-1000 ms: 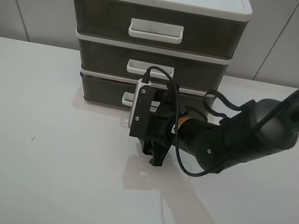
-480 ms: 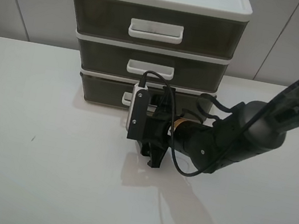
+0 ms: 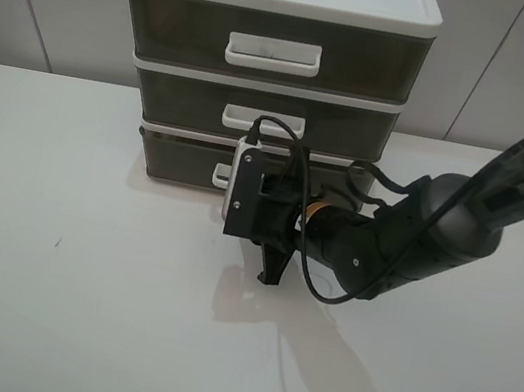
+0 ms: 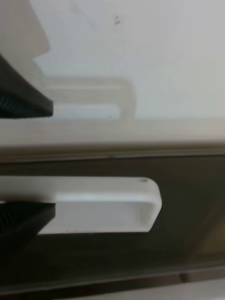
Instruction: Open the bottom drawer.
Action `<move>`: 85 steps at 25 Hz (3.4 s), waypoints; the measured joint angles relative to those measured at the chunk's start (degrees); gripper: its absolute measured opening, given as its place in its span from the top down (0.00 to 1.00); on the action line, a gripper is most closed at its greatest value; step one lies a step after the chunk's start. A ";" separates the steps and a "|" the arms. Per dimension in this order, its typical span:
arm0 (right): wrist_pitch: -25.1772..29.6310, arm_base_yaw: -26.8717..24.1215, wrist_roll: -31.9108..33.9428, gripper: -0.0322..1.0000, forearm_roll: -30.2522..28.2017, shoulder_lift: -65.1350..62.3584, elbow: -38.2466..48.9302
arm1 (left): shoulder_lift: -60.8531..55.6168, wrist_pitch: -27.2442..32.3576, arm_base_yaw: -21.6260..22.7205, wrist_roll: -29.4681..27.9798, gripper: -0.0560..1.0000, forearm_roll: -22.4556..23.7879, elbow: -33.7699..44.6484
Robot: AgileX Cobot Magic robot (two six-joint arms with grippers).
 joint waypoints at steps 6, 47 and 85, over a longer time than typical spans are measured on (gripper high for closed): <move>-0.88 0.00 0.00 0.90 0.23 -0.12 0.00 | 0.00 0.00 0.00 0.00 0.24 0.00 0.00; -0.72 17.09 0.07 0.92 14.92 -11.08 15.59 | 0.00 0.00 0.00 0.00 0.24 0.00 0.00; 2.55 18.06 -2.93 0.42 21.65 -34.54 16.36 | 0.00 0.00 0.00 0.00 0.24 0.00 0.00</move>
